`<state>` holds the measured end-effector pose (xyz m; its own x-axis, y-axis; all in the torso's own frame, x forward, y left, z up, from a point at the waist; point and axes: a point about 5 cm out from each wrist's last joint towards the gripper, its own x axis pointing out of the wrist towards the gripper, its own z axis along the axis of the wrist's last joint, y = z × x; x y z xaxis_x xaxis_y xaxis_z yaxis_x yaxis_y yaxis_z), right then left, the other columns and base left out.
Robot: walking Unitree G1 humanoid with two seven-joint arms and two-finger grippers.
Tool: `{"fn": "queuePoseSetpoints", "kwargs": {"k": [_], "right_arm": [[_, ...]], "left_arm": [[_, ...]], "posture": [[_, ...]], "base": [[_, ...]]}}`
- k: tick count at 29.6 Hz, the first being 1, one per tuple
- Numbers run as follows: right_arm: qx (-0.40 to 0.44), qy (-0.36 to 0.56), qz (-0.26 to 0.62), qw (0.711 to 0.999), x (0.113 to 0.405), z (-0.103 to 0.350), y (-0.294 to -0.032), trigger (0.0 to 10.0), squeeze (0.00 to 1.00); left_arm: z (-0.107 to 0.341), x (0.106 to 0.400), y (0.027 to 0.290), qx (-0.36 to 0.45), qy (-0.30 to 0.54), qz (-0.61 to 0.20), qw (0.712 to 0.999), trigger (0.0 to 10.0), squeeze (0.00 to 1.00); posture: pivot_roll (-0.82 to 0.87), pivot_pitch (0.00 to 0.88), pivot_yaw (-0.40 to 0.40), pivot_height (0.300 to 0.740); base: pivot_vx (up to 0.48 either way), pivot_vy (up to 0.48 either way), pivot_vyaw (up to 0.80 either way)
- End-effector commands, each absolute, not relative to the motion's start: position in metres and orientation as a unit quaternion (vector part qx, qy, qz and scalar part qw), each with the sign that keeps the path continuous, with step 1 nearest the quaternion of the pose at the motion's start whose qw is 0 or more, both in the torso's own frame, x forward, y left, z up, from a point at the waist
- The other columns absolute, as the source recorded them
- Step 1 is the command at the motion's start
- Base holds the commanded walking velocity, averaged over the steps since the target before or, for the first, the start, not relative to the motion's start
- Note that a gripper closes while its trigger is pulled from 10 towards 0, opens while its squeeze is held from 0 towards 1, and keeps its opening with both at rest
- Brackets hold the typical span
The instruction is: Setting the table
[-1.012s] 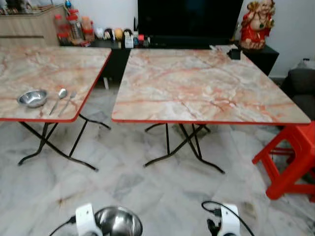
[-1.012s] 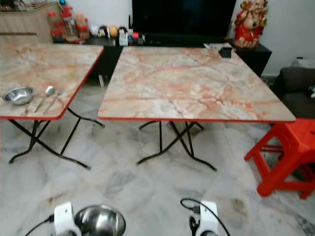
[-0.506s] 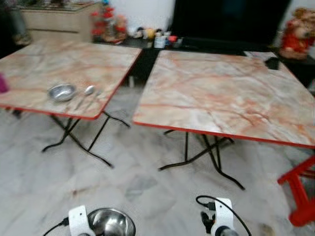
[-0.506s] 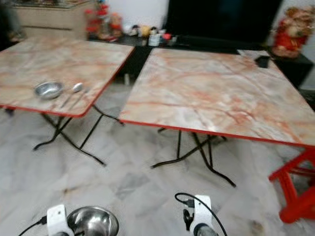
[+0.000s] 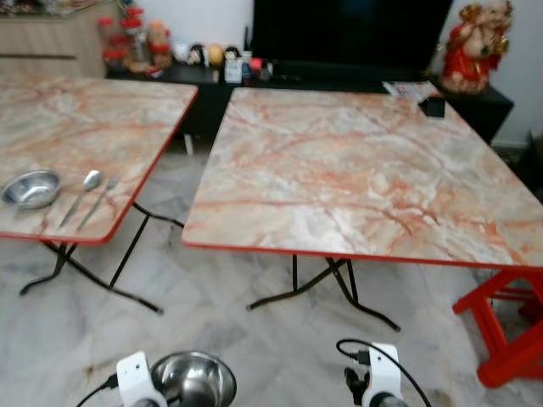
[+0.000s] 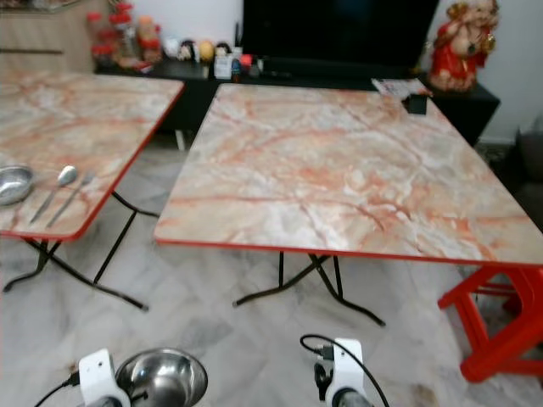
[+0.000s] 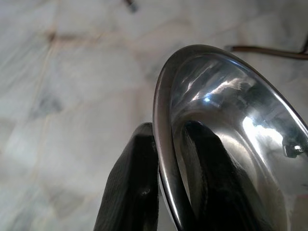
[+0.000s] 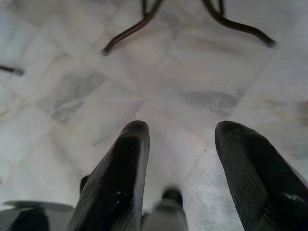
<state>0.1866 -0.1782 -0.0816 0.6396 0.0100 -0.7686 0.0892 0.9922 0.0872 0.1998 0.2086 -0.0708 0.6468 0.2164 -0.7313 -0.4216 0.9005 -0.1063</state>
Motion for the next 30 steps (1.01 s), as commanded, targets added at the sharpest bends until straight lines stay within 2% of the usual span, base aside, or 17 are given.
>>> {"fn": "queuePoseSetpoints", "kwargs": {"k": [1, 22, 30], "right_arm": [[0.057, 0.425, -0.038, 0.903, 0.1830, -0.0821, -0.1879, 10.0, 0.00], [0.060, 0.425, -0.046, 0.902, 0.1811, -0.0829, -0.1884, 10.0, 0.00], [0.046, 0.421, -0.053, 0.904, 0.1817, -0.0818, -0.1929, 10.0, 0.00]], "left_arm": [[-0.0715, 0.2010, 0.2007, -0.143, 0.382, 0.170, 0.897, 10.0, 0.00], [-0.0716, 0.2005, 0.2031, -0.116, 0.390, 0.172, 0.897, 10.0, 0.00], [-0.0718, 0.1998, 0.2046, -0.116, 0.390, 0.175, 0.896, 10.0, 0.00]], "posture": [[0.03, 0.000, -0.047, 0.740], [0.01, 0.000, -0.036, 0.740], [0.00, 0.000, -0.038, 0.740]], "base": [[0.000, 0.000, 0.00], [0.000, 0.000, 0.00], [0.000, -0.180, 0.08]]}}
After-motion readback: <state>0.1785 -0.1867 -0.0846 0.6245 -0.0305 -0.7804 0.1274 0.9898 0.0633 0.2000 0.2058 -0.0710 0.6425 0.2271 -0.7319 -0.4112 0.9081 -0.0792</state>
